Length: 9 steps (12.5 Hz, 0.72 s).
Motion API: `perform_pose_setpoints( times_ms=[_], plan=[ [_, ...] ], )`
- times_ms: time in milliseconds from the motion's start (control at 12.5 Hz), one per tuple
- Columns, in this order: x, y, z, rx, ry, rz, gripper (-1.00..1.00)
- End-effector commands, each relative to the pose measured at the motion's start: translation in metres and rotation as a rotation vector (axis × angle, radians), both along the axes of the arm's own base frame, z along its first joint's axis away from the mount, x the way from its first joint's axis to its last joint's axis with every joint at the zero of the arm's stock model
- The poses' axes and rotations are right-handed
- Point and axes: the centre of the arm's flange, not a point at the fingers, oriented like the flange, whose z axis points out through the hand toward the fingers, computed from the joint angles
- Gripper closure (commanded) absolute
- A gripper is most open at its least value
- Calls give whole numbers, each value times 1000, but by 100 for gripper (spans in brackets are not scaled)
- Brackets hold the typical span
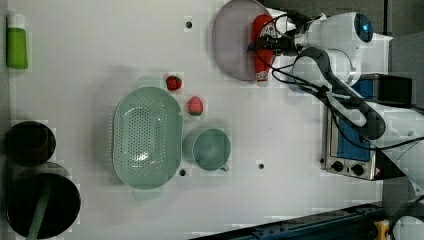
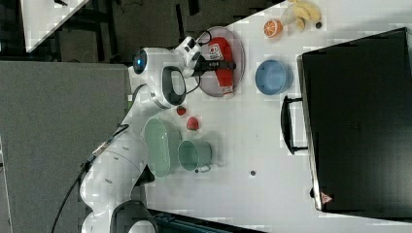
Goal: Pick ketchup from plate and place it on table.
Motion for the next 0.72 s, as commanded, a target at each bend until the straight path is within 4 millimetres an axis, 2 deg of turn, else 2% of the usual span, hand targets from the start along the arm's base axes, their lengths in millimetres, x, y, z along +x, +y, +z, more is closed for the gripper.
perform_pose_setpoints(
  times_ms=[80,240,400,560,720],
  plan=[
    [13,1,36,-2,-63,36,-27],
    [17,-1,70,-5,-86,28,-27],
    [16,-8,119,-13,-78,16,-27],
    [8,-21,175,-10,-41,-11,-27],
    [-11,-38,222,10,18,-55,-27]
  ],
)
